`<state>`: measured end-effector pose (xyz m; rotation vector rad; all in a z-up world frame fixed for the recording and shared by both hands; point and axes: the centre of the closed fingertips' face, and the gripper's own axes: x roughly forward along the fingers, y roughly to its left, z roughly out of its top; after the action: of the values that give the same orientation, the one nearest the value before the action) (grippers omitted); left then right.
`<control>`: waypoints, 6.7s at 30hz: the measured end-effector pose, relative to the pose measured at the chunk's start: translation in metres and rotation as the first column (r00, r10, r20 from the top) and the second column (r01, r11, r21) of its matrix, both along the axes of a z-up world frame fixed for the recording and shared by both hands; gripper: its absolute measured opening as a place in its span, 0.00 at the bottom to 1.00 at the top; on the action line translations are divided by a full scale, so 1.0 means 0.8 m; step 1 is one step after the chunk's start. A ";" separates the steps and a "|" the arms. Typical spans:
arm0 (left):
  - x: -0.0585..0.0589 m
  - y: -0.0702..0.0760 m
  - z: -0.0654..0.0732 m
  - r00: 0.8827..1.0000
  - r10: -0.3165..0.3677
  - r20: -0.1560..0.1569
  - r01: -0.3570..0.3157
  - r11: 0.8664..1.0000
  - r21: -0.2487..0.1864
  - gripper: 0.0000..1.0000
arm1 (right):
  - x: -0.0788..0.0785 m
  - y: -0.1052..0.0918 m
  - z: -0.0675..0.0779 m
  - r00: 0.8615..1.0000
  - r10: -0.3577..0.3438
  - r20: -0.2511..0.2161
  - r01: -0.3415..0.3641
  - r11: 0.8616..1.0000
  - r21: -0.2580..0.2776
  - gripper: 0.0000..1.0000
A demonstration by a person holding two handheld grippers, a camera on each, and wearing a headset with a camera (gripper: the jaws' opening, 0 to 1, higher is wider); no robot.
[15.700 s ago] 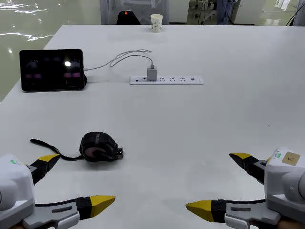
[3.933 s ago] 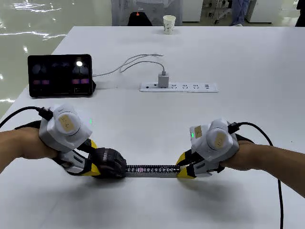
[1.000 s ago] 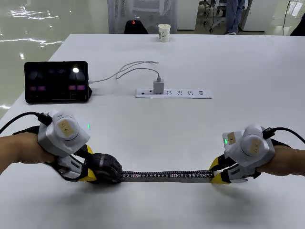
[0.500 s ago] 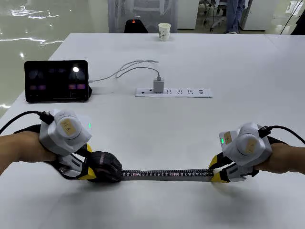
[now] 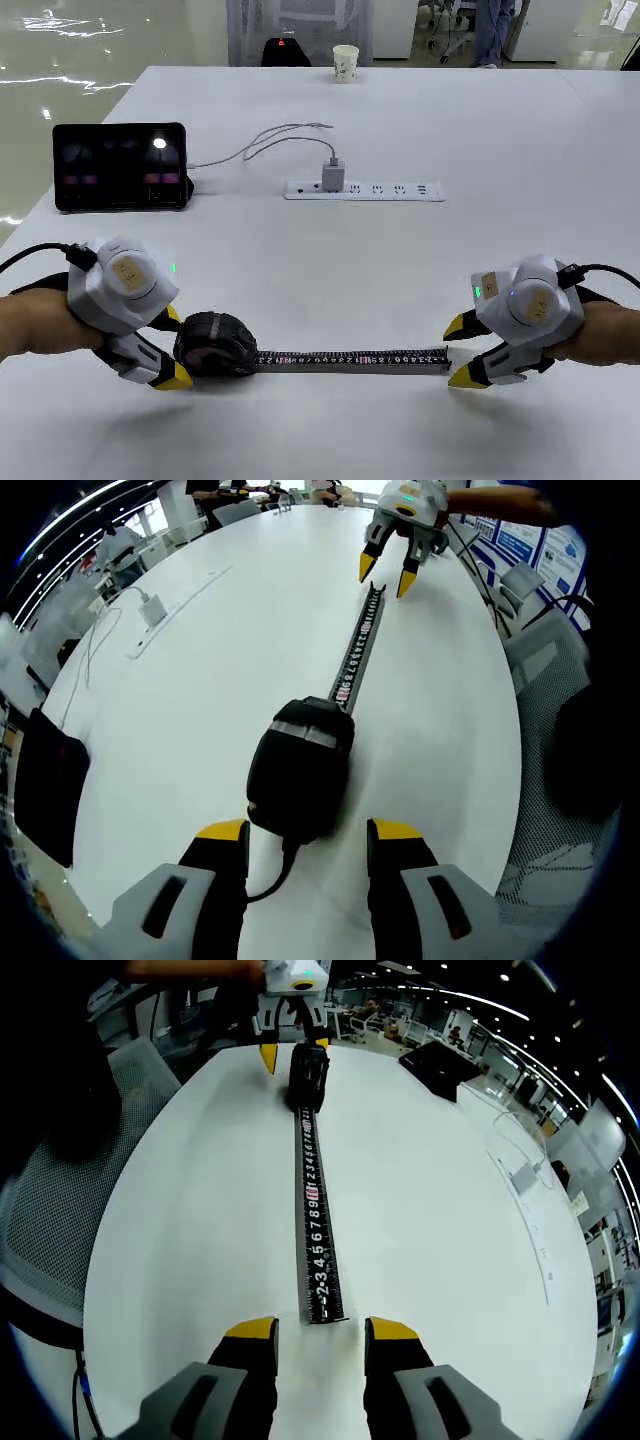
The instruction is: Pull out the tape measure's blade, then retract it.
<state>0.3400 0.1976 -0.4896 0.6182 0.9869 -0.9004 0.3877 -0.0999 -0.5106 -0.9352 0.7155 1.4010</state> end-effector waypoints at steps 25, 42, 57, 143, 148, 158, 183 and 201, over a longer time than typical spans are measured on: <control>-0.025 -0.006 0.039 0.947 0.308 0.091 -0.277 0.927 -0.252 0.70 | -0.037 -0.013 0.024 0.969 -0.235 -0.075 0.244 0.957 0.159 0.53; -0.054 -0.023 0.052 0.894 0.432 0.116 -0.360 0.849 -0.386 0.78 | -0.065 -0.013 0.037 0.930 -0.351 -0.109 0.367 0.892 0.265 0.65; -0.069 -0.041 0.055 0.861 0.487 0.147 -0.380 0.808 -0.451 0.86 | -0.081 0.001 0.051 0.888 -0.436 -0.147 0.459 0.810 0.365 0.75; -0.087 -0.065 0.072 0.725 0.657 0.206 -0.496 0.706 -0.506 0.99 | -0.103 0.021 0.080 0.770 -0.605 -0.203 0.626 0.653 0.426 0.99; -0.083 -0.073 0.071 0.710 0.672 0.210 -0.515 0.699 -0.497 0.99 | -0.102 0.024 0.080 0.765 -0.611 -0.204 0.631 0.649 0.424 0.99; -0.070 -0.081 0.073 0.668 0.714 0.210 -0.564 0.670 -0.483 0.99 | -0.100 0.030 0.080 0.752 -0.624 -0.210 0.647 0.641 0.412 0.98; -0.031 -0.054 0.064 0.521 0.827 0.213 -0.682 0.553 -0.479 0.99 | -0.081 0.036 0.083 0.789 -0.582 -0.198 0.607 0.687 0.400 0.93; 0.003 -0.045 0.050 0.494 0.843 0.213 -0.707 0.532 -0.466 0.99 | -0.064 0.033 0.075 0.869 -0.471 -0.149 0.492 0.796 0.353 0.81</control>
<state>0.3421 0.1620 -0.4498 0.0043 0.5840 -0.0471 0.3363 -0.0737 -0.4508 -0.3656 0.6333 1.0516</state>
